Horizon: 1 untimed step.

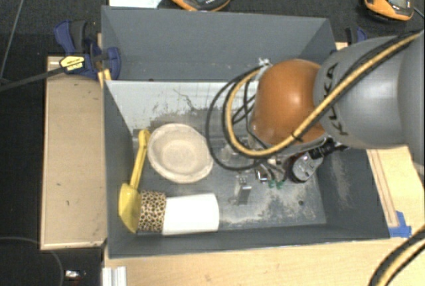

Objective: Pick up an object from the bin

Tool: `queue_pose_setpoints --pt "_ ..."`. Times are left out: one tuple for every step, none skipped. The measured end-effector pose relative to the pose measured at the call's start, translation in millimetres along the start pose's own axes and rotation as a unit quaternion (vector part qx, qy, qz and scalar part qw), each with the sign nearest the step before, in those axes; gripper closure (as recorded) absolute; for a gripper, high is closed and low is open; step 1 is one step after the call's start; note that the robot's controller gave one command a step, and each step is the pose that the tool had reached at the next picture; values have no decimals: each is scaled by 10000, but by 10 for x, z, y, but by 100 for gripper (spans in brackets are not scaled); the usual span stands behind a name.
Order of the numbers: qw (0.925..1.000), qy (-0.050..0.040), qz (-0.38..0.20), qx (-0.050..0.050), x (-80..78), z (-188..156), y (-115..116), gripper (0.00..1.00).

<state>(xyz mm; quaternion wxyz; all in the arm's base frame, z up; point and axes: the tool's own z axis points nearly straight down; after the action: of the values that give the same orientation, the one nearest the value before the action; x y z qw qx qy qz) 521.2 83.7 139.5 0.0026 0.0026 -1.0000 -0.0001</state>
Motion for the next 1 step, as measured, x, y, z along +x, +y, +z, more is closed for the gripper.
queue_pose_setpoints --pt "10000 -38 26 -4 -20 -40 -5 0"
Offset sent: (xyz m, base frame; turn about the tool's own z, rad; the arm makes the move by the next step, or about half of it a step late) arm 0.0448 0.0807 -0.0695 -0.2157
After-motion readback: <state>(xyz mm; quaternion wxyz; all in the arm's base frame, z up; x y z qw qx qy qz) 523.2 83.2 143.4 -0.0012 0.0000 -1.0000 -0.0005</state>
